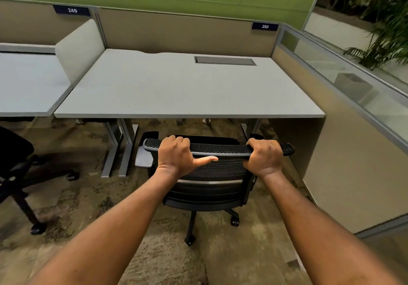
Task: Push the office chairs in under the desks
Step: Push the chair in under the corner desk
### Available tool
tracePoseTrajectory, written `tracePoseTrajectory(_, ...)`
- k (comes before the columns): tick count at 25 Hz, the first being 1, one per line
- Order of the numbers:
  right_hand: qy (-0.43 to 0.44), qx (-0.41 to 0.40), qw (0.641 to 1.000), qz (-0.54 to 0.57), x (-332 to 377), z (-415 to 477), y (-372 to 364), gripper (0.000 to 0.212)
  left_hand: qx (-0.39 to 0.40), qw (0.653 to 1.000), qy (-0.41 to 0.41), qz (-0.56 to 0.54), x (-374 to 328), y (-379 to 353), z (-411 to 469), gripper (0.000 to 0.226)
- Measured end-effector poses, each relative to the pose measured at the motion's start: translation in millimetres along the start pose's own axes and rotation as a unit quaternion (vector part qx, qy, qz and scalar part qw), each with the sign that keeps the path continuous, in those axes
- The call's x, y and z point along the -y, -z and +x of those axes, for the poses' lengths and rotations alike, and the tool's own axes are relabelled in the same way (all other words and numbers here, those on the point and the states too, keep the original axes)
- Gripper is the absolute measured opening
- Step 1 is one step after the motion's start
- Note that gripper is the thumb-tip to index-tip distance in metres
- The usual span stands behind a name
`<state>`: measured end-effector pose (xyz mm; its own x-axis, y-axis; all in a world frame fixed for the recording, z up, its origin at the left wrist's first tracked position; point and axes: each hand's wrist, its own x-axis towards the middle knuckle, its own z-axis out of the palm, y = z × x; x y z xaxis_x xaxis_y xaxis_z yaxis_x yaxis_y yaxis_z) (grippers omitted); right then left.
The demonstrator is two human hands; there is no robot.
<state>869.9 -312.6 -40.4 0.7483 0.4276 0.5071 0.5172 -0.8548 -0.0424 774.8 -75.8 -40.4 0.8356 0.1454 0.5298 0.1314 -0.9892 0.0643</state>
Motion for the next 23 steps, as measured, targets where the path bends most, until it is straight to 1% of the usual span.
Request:
tracePoseTrajectory(4,0.017,0.01,1.0,0.018,-3.4,29.8,-18.3,0.025,0.005,1.0,0.028,-0.002,8.2,-14.7,23.8,0.089)
tracePoseTrajectory(7,0.02,0.031,0.999,0.021,-11.5,55.0,-36.5,0.026,-0.016,0.999,0.042,0.013,11.5,-30.7,41.4,0.088)
tracePoseTrajectory(15,0.008,0.058,0.998,0.018,-15.0,100.1,-63.7,0.026,-0.027,0.998,0.034,0.039,25.4,-51.0,79.3,0.087)
tracePoseTrajectory(18,0.009,0.064,0.998,0.02,-15.1,118.9,-74.3,0.024,-0.042,0.998,0.024,0.03,34.4,-56.2,96.5,0.083)
tracePoseTrajectory(20,0.006,0.074,0.997,0.009,-14.3,129.0,-79.0,0.021,-0.032,0.999,0.015,0.026,40.4,-57.8,105.6,0.081)
tracePoseTrajectory(23,0.011,0.068,0.998,0.004,-11.9,146.4,-88.9,0.018,-0.021,0.999,0.01,0.028,51.1,-65.8,116.6,0.081)
